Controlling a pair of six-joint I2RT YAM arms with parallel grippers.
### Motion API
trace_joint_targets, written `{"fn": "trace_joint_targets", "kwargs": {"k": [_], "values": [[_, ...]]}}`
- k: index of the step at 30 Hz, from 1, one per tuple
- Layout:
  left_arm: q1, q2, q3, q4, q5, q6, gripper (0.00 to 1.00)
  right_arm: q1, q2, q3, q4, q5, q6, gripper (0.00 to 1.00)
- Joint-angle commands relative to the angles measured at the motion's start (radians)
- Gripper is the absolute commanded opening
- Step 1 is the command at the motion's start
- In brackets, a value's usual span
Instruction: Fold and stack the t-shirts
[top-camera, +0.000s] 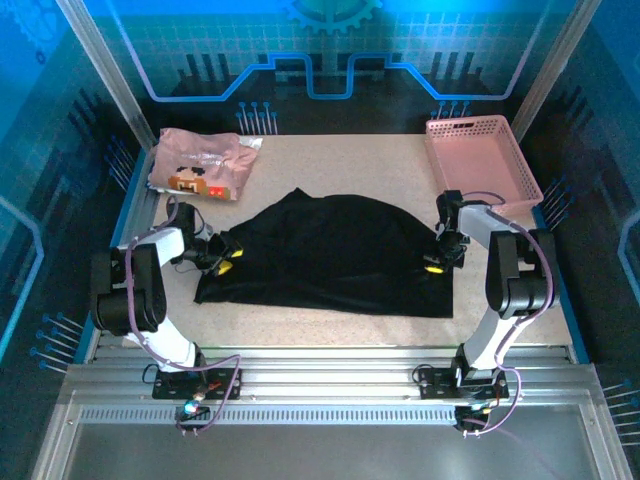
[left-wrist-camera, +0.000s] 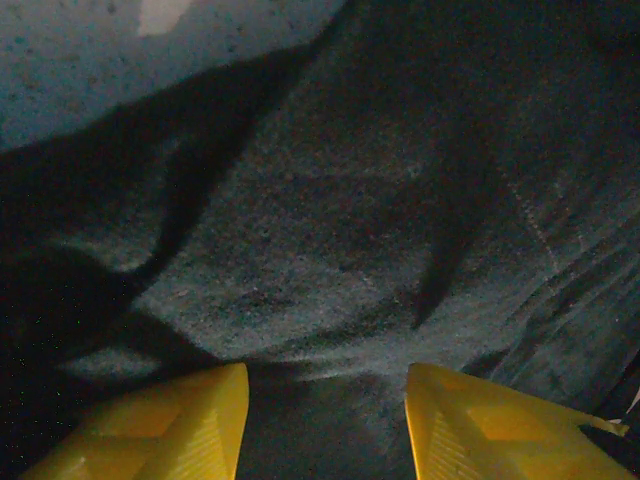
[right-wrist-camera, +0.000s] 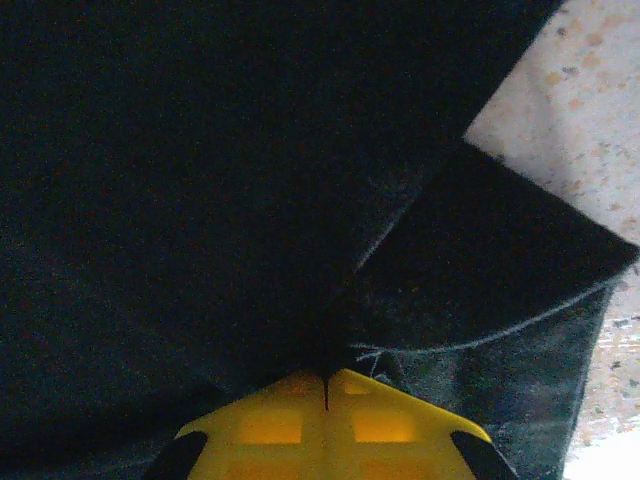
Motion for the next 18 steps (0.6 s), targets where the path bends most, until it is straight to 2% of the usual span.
{"fn": "trace_joint_targets", "kwargs": {"k": [1,18], "values": [[0.015,-0.026,-0.027,-0.043,-0.025,0.028,0.47,0.012,-0.066,-0.024,-0.028,0.029,0.026,0.00],[0.035,-0.008,-0.016,-0.055,-0.031,0.052,0.47,-0.044,-0.308,-0.151,-0.102,0.028,0.079,0.00]]}}
